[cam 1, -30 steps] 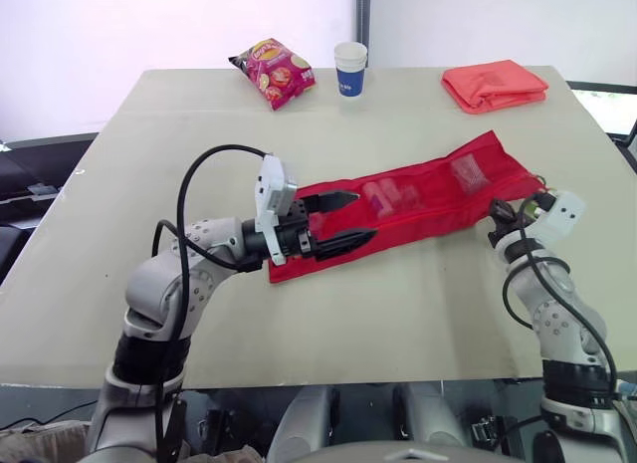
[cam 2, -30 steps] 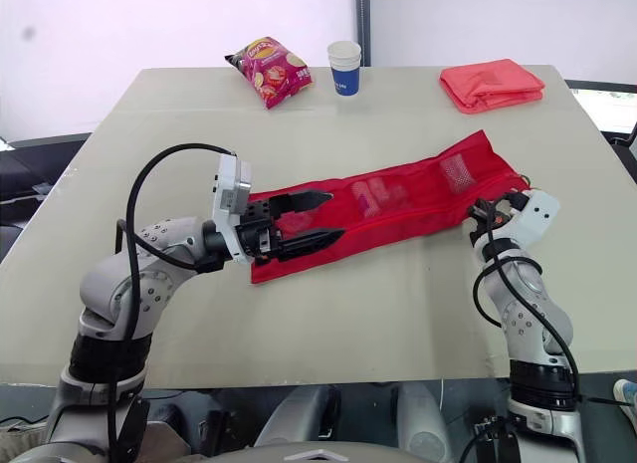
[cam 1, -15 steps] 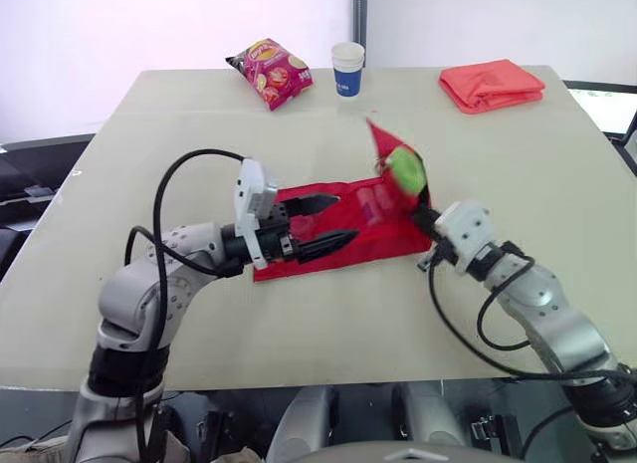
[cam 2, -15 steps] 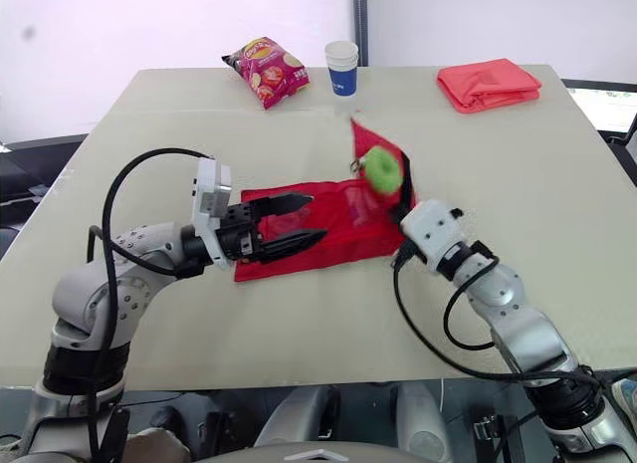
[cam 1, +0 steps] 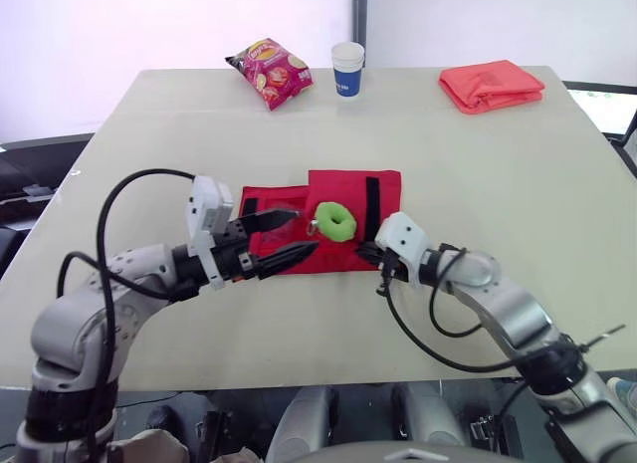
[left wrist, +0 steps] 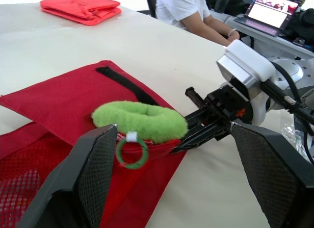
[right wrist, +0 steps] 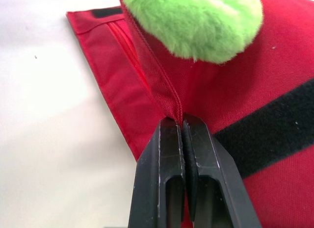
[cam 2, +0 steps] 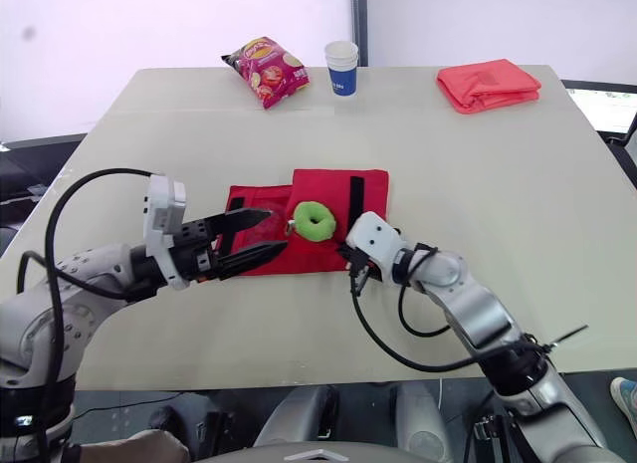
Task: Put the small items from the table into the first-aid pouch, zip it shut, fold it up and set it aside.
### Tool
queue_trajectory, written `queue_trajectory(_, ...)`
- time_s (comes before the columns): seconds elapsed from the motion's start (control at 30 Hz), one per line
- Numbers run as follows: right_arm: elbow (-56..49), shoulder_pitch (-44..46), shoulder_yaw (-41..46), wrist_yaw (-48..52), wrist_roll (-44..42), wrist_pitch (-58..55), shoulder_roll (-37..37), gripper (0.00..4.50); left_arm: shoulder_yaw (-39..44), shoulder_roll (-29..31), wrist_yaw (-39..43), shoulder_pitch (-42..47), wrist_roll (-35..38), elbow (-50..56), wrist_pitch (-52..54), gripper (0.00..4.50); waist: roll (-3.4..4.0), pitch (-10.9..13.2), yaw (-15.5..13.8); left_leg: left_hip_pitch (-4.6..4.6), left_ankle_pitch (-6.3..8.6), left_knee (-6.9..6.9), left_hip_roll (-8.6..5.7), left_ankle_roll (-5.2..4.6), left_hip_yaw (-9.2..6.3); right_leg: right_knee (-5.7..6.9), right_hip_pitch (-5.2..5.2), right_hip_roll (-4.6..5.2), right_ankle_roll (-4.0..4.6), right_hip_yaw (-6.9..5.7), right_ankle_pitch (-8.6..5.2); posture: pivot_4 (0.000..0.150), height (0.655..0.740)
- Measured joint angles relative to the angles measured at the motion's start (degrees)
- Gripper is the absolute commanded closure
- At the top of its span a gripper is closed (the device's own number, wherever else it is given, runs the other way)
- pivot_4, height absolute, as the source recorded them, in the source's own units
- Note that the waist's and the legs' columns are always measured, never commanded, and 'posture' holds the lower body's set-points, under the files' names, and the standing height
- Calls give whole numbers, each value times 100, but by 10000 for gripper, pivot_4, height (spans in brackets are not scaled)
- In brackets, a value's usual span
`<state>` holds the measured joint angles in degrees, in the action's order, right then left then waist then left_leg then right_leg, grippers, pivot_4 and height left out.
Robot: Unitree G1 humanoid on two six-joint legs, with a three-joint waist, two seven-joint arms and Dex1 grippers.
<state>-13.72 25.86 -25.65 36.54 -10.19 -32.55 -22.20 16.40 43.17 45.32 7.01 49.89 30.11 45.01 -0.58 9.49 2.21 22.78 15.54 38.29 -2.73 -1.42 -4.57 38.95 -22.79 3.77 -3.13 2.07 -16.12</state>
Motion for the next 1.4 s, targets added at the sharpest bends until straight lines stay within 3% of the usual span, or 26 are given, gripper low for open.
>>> queue_trajectory(0.1,37,32,-93,330,-8,-111,-76,37588,120,0,-92,-126,105,61,22,5325,0,0,-11,0,0,0,-1,0,-2,-3,0,6,0,-5,0,1500,7400)
queue_trajectory(0.27,-410,-48,470,944,-830,-711,-365,14093,269,-25,-223,-528,212,207,61,5325,1,1,-19,1,1,-1,-6,-1,-5,-3,1,18,0,-12,0,1500,7400)
queue_trajectory(0.47,-1154,-187,1838,1269,-2368,-1331,-487,14093,299,-136,-311,-655,217,44,47,5325,1,2,-94,2,13,-2,-8,-21,-19,-5,4,23,3,-28,2,1500,7400)
queue_trajectory(0.57,-1219,20,2056,1144,-2606,-1357,-411,14093,369,-130,-294,-541,210,-328,46,5325,4,4,-101,1,11,-6,-7,-19,-21,-5,1,21,6,-37,4,1500,7400)
queue_trajectory(0.67,-739,408,2081,1143,-2289,-907,-454,14093,519,-137,-339,-366,232,-974,98,5325,3,3,-113,2,0,-5,-13,1,-22,-8,2,21,5,-41,4,1500,7400)
queue_trajectory(0.73,-172,623,1968,1203,-1976,-550,-472,19131,625,-136,-338,-335,316,-1312,200,5325,3,3,-111,2,-1,-6,-13,3,-21,-8,2,21,5,-41,4,1500,7400)
queue_trajectory(0.77,-29,665,1956,1218,-1923,-482,-453,19563,637,-137,-337,-329,326,-1387,225,5325,3,3,-112,2,-1,-7,-13,3,-21,-8,1,22,6,-41,4,1500,7400)
queue_trajectory(0.8,351,784,1956,1292,-1905,-341,-358,26102,666,-137,-324,-310,336,-1584,256,5325,3,4,-112,3,-2,-7,-13,4,-22,-8,1,23,6,-42,4,1500,7400)
queue_trajectory(0.83,621,883,1924,1388,-1847,-197,-323,28890,675,-136,-317,-241,334,-1778,270,5325,4,4,-112,3,-2,-7,-13,4,-23,-7,1,23,6,-42,4,1500,7400)
queue_trajectory(0.93,1366,1178,1658,1698,-1348,377,-504,44337,794,-86,-326,-50,324,-2439,380,5325,4,4,-112,4,-3,-6,-14,4,-22,-7,1,22,6,-44,4,1500,7400)
queue_trajectory(1.23,1998,1264,1489,1975,-749,897,-647,44337,909,11,-859,578,298,-3913,1352,5325,3,4,-119,8,-4,-4,-13,7,-26,-4,-3,26,5,-45,4,1500,7400)
queue_trajectory(1.4,1924,1119,1478,1920,-589,888,-655,44337,1134,-225,-1123,663,468,-3927,1792,5325,3,3,-110,8,-4,-6,-13,8,-25,-8,-4,29,6,-40,4,1500,7400)
